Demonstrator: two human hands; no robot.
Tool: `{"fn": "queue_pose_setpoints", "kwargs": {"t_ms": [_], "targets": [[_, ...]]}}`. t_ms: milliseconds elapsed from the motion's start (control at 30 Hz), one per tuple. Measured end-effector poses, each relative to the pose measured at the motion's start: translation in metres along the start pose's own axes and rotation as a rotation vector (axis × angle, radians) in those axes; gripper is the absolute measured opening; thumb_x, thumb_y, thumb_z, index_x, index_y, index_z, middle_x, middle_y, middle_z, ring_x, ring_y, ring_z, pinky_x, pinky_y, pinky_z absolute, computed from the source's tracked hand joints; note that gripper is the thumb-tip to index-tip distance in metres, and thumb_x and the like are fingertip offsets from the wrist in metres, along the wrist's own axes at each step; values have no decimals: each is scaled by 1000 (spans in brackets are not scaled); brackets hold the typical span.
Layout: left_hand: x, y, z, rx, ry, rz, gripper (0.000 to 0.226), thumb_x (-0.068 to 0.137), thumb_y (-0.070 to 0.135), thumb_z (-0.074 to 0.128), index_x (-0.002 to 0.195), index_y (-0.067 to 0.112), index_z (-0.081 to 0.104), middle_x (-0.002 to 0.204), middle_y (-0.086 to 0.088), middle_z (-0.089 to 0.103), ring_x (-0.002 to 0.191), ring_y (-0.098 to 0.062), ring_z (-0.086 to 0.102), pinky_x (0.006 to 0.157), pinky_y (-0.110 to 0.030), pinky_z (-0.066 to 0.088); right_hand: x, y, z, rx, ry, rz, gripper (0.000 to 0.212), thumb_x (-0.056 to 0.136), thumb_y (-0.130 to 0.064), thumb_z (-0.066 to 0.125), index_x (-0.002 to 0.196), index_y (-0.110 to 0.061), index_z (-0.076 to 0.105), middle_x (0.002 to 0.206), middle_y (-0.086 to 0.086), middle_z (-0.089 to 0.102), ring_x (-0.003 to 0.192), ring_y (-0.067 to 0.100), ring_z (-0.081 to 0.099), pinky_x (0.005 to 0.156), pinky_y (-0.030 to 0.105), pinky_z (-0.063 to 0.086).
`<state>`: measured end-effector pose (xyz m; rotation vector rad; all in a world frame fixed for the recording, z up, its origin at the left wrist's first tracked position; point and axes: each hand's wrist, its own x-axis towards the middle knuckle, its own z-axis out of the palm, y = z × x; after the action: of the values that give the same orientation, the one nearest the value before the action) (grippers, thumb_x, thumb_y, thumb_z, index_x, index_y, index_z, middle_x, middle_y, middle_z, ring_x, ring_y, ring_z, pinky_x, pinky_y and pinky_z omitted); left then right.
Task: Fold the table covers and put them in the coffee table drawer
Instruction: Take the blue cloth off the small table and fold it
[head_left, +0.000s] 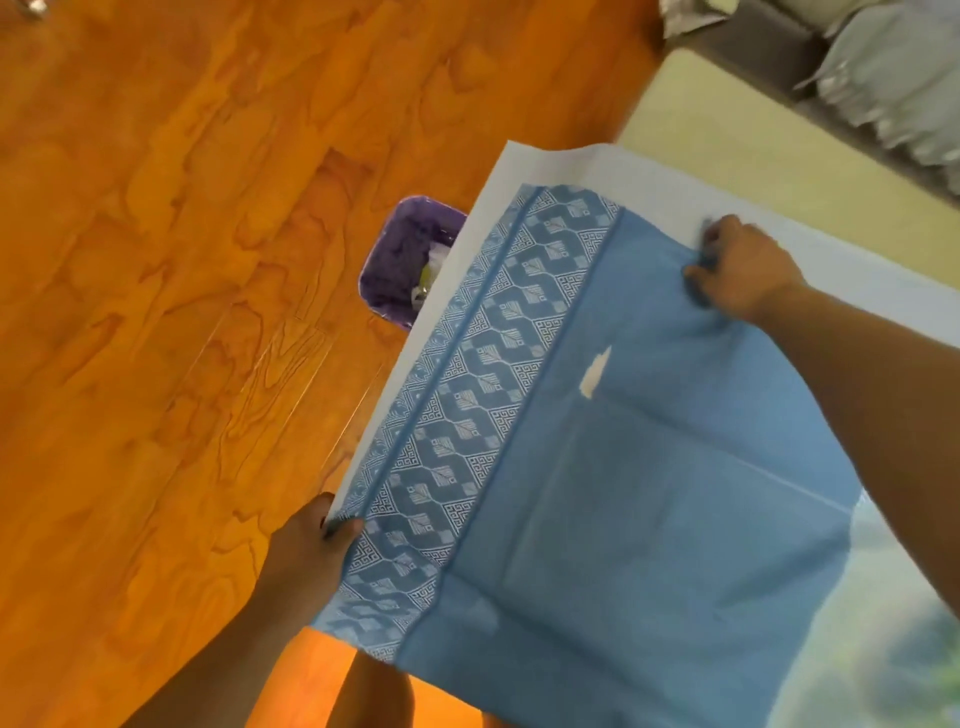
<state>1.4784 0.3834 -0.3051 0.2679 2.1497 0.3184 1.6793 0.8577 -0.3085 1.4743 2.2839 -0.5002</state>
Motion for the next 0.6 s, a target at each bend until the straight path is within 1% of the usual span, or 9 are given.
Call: {"fn": "queue_pose_setpoints", "kwargs": {"t_ms": [33, 100, 167, 267, 333, 367, 433, 500, 600], "targets": [[2, -1, -2, 6, -12, -5, 32, 99, 24, 64, 83, -1, 51, 65, -19, 43, 55, -24, 42, 53, -32, 28, 0, 0, -4, -18, -32, 5, 40, 95, -36, 62, 124, -10, 52, 124, 23, 57, 112, 45, 56, 93, 46, 43], [5, -3, -5, 19, -21, -7, 32, 98, 26, 65, 82, 1, 53, 67, -24, 49, 57, -26, 46, 55, -34, 30, -2, 0, -11, -65, -78, -3, 19, 94, -38, 61, 99, -20, 56, 116, 20, 63, 111, 42, 57, 94, 46, 45], [10, -8, -6, 11, -24, -1, 36, 98, 27, 65, 75, 3, 51, 63, -19, 46, 56, -27, 45, 55, -34, 28, 2, -2, -12, -17, -60, -19, 11, 93, -31, 62, 91, -21, 58, 113, 21, 66, 110, 41, 58, 96, 47, 48], [21, -18, -10, -103, -3, -16, 34, 96, 29, 68, 76, 2, 63, 69, -24, 62, 59, -28, 55, 59, -36, 37, 19, -19, -13, 45, 39, -55, 13, 94, -21, 61, 99, -11, 65, 112, 23, 66, 108, 42, 59, 93, 43, 48], [27, -18, -17, -196, -25, -14, 31, 92, 37, 72, 78, 8, 71, 72, -11, 73, 64, -22, 62, 64, -37, 46, 37, -37, -14, 50, 63, -71, 14, 94, -20, 61, 101, -9, 64, 114, 23, 65, 109, 42, 58, 92, 42, 47], [30, -19, -20, -221, -33, -14, 33, 86, 43, 72, 78, 10, 73, 73, -7, 74, 64, -20, 62, 65, -37, 46, 45, -45, -15, 47, 63, -83, 15, 94, -21, 61, 103, -9, 64, 116, 23, 64, 111, 42, 57, 92, 42, 46], [37, -18, -23, -197, -31, -5, 40, 81, 47, 68, 73, 7, 69, 62, -3, 65, 57, -18, 51, 60, -34, 37, 60, -49, -15, 47, 87, -89, 19, 94, -24, 61, 107, -10, 63, 120, 23, 63, 112, 41, 57, 94, 42, 46], [43, -20, -21, -113, -31, 11, 46, 93, 38, 71, 69, 1, 59, 56, -8, 50, 53, -19, 41, 56, -32, 28, 63, -40, -16, 116, 108, -56, 29, 94, -32, 63, 116, -11, 62, 125, 21, 62, 115, 40, 57, 96, 41, 45], [43, -19, -16, -50, -17, 16, 44, 101, 25, 59, 63, 6, 48, 54, -7, 40, 50, -20, 36, 53, -32, 23, 46, -4, -15, 101, 62, 19, 46, 94, -41, 65, 125, -8, 57, 129, 23, 60, 119, 42, 56, 100, 44, 44]]}}
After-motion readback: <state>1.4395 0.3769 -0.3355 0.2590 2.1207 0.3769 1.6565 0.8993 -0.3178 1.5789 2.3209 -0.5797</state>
